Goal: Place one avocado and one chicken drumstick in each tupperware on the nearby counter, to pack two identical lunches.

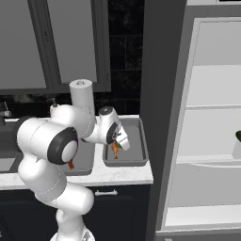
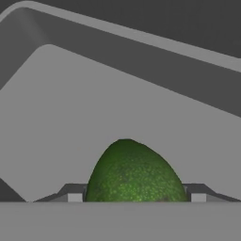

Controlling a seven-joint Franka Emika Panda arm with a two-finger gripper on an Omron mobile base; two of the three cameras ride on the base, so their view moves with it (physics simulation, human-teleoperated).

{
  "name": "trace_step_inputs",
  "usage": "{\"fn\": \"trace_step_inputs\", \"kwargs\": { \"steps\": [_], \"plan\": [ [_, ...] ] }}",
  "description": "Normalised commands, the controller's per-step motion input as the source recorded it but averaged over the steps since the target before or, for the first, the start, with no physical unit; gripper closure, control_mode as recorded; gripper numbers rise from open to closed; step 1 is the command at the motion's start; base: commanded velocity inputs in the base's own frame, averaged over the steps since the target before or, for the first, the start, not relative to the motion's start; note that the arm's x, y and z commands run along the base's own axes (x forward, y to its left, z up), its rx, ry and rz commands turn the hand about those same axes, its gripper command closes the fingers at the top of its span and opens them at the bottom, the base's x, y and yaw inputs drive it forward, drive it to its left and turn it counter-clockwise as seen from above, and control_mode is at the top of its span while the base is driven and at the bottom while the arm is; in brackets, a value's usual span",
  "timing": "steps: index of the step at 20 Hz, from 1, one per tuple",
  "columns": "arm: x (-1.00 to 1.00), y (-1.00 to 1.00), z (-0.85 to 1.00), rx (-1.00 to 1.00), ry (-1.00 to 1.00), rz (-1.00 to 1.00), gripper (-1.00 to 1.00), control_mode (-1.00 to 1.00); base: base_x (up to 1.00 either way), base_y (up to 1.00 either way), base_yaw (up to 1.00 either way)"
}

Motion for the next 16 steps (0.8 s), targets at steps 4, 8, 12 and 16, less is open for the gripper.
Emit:
{"fn": "trace_step_inputs", "kwargs": {
  "steps": [4,8,12,16],
  "plan": [
    [0.02,-0.02,-0.22,0.0,0.0,0.0,1.0,-1.0,0.0,0.0,0.0],
    [0.0,0.0,-0.22,0.0,0.0,0.0,1.0,-1.0,0.0,0.0,0.0],
    [0.0,0.0,-0.22,0.0,0.0,0.0,-1.0,-1.0,0.0,0.0,0.0],
    [0.0,0.0,-0.01,0.0,0.0,0.0,-1.0,-1.0,0.0,0.0,0.0]
  ]
}}
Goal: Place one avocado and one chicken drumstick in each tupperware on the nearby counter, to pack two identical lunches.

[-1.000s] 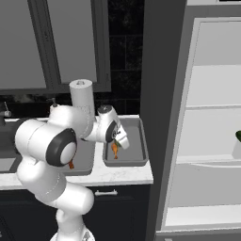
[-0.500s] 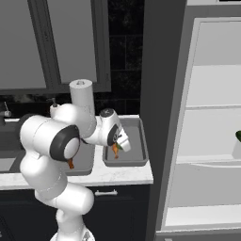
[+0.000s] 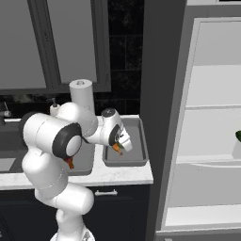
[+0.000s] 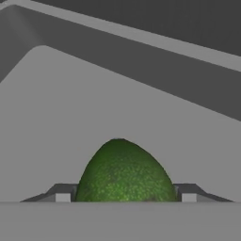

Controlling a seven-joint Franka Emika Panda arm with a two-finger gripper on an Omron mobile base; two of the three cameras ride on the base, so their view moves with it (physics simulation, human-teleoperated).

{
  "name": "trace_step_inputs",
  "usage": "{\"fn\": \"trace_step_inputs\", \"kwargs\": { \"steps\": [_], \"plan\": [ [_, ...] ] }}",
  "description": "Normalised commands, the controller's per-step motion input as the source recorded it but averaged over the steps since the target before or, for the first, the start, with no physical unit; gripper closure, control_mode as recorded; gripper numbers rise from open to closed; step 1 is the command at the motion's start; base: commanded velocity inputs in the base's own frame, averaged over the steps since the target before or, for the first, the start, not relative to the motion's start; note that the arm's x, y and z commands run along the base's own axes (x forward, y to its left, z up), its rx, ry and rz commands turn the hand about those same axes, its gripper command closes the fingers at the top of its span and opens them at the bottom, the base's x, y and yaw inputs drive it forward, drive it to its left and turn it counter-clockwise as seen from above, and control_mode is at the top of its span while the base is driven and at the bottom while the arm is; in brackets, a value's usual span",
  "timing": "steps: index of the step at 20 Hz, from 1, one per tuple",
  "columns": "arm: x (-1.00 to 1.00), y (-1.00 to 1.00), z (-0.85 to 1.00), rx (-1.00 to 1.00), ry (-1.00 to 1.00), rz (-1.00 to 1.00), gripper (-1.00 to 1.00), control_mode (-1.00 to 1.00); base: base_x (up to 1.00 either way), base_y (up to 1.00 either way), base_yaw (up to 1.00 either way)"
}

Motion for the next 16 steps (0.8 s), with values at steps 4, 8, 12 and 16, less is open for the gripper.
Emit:
{"fn": "trace_step_inputs", "kwargs": {
  "steps": [4,8,12,16],
  "plan": [
    [-0.11,0.0,0.22,0.01,-0.12,0.0,-1.0,-1.0,0.0,0.0,0.0],
    [-0.24,0.05,0.51,0.0,-0.19,0.0,-1.0,-1.0,0.0,0.0,0.0],
    [-0.35,0.24,0.68,0.0,-0.13,0.0,-1.0,-1.0,0.0,0.0,0.0],
    [-0.57,0.32,0.92,-0.04,0.0,0.0,-1.0,-1.0,0.0,0.0,0.0]
  ]
}}
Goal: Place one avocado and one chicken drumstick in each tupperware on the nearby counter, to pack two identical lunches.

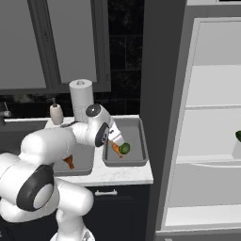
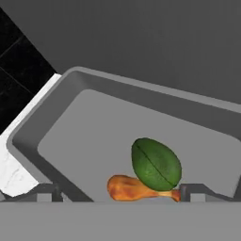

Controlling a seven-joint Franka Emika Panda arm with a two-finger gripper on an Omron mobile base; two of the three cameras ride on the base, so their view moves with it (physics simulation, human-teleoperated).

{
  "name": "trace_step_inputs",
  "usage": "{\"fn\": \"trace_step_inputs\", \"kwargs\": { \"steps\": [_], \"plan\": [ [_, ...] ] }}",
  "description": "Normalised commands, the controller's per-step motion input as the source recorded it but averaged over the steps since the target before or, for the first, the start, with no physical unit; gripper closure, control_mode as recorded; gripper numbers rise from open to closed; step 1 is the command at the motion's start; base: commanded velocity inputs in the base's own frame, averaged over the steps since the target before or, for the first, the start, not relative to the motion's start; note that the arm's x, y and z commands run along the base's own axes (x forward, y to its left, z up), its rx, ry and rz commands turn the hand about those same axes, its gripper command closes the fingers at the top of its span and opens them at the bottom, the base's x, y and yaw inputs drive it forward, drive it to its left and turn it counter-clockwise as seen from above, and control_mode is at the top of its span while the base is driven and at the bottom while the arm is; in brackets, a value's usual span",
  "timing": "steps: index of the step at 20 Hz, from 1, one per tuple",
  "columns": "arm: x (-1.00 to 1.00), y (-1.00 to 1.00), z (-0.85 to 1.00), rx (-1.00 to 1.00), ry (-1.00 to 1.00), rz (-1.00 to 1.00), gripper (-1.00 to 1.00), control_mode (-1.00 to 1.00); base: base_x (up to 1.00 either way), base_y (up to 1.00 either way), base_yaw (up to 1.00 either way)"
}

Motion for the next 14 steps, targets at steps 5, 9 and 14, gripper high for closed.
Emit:
{"fn": "trace_step_inputs", "kwargs": {
  "steps": [5,9,14],
  "plan": [
    [-0.62,0.15,1.0,0.0,0.13,0.0,-1.0,-1.0,0.0,0.0,0.0],
    [-0.68,0.08,1.0,0.0,0.21,0.16,-1.0,-1.0,0.0,0.0,0.0],
    [-0.77,0.31,0.96,-0.04,0.27,0.22,-1.0,-1.0,0.0,0.0,0.0]
  ]
}}
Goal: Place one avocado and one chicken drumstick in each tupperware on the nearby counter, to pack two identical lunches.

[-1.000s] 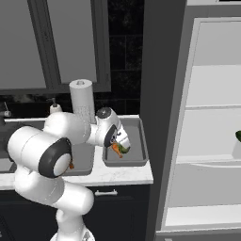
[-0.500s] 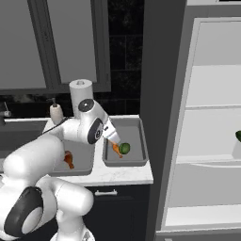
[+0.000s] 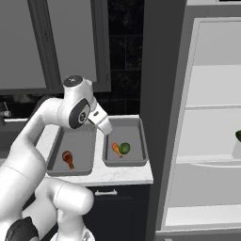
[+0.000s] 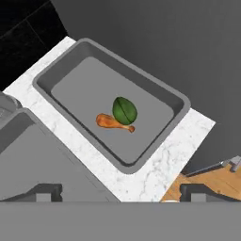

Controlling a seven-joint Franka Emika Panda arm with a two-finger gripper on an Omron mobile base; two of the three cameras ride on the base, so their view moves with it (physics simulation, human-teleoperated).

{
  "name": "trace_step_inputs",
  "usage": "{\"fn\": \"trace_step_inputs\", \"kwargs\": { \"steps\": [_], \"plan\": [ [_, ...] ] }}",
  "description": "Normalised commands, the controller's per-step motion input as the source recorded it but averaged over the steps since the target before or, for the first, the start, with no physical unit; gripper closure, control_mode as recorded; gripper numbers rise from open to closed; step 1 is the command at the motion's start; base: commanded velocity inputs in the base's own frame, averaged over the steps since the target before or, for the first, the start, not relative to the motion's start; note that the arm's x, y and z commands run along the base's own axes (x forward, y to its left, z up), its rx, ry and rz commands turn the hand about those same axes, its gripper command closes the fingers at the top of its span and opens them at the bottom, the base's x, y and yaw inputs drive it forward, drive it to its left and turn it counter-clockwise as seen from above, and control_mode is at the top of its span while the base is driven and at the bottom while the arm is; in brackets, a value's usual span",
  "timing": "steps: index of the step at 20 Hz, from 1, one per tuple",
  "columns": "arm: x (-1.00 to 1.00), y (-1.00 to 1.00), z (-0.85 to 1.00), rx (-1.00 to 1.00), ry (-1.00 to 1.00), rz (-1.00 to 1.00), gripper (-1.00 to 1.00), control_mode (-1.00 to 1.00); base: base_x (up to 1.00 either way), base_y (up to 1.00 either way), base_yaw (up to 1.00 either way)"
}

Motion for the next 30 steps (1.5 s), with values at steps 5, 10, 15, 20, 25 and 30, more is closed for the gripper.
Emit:
{"fn": "trace_step_inputs", "kwargs": {
  "steps": [5,10,15,20,25,30],
  "plan": [
    [-0.92,0.46,0.72,-0.11,0.08,0.21,-1.0,-1.0,0.0,0.0,0.0],
    [-0.82,0.17,0.47,-0.08,-0.15,0.19,-1.0,-1.0,0.0,0.0,0.0],
    [-0.8,0.1,0.39,-0.04,-0.3,0.23,-1.0,-1.0,0.0,0.0,0.0],
    [-0.87,0.09,0.3,-0.08,-0.3,0.17,-1.0,-1.0,0.0,0.0,0.0],
    [-0.78,-0.02,0.15,-0.03,-0.24,0.05,-1.0,1.0,-0.19,-0.06,0.0],
    [0.0,0.0,0.0,0.0,0.0,0.0,-1.0,1.0,-0.89,-0.55,0.0]
  ]
}}
